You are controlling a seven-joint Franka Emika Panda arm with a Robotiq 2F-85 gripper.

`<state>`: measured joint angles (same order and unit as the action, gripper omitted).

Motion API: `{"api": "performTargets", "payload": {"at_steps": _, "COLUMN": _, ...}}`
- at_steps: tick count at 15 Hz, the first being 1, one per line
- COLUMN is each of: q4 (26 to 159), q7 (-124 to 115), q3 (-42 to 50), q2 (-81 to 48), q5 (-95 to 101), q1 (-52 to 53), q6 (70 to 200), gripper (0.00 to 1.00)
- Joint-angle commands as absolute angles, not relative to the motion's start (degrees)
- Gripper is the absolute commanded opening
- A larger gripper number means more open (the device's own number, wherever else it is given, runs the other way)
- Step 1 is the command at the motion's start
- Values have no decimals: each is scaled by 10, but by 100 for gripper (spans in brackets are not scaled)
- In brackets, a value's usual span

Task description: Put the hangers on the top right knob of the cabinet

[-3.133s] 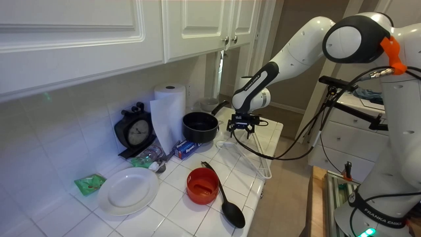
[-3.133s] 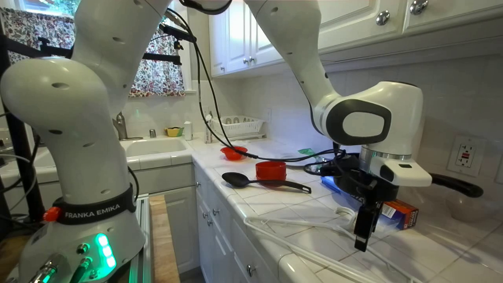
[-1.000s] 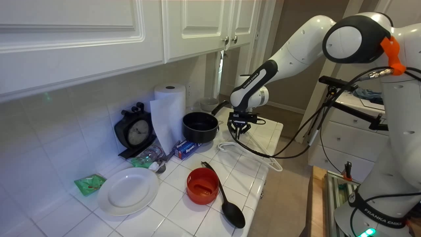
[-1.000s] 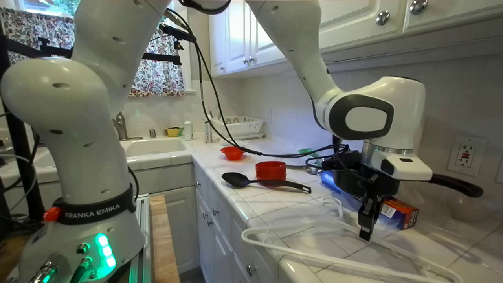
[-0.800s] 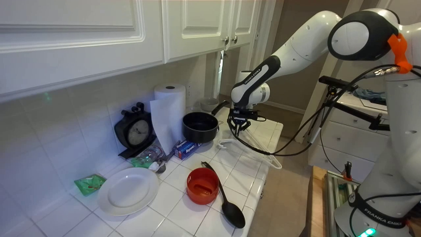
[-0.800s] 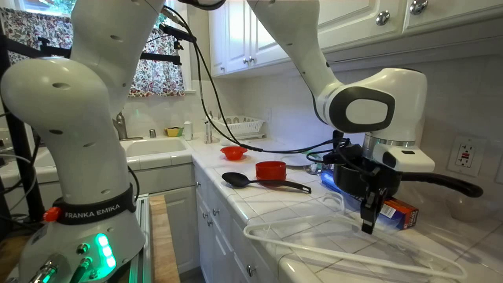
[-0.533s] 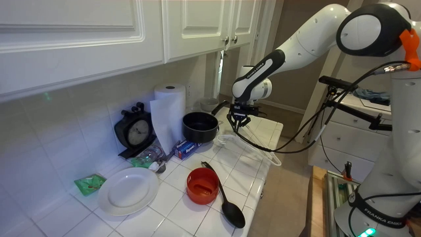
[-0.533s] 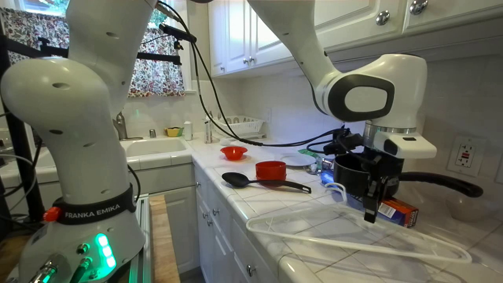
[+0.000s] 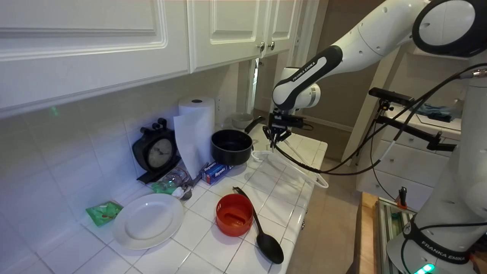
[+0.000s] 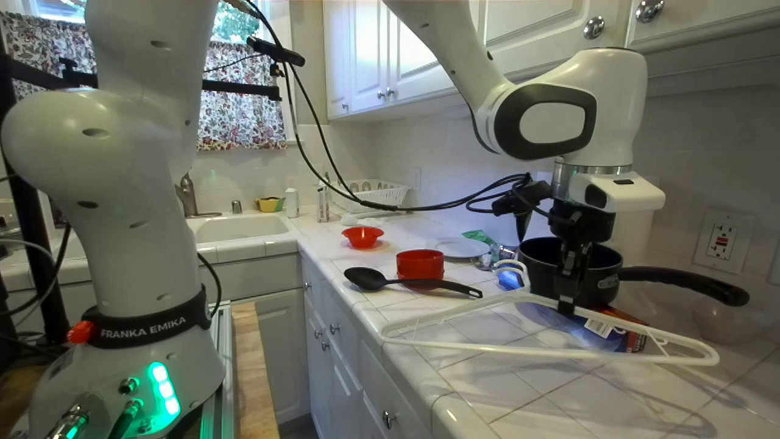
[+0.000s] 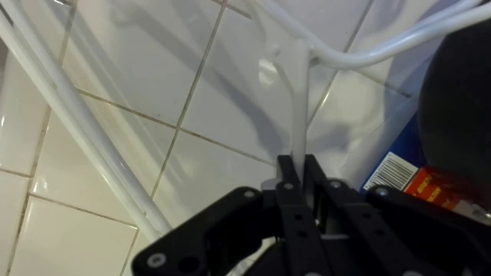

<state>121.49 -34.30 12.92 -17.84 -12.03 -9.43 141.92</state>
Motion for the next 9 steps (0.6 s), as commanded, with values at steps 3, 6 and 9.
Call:
{"api": "performTargets", "payload": {"at_steps": 3, "q4": 1276, "q7": -317, "q3": 121, "q2": -93, "q5": -148, "q1": -95, "q6": 1442, "gripper": 4}}
{"api": "performTargets", "payload": {"at_steps": 6, "q4": 1300, "q7": -314, "q3": 119, "q2": -53, "q5": -168, "q1": -97, "q6": 1461, "gripper": 4}}
{"api": "performTargets", "payload": {"at_steps": 9, "q4": 1324, "q7": -311, "q3": 119, "q2": -13, "q5": -189, "q1": -99, "q6": 1483, "gripper": 4}}
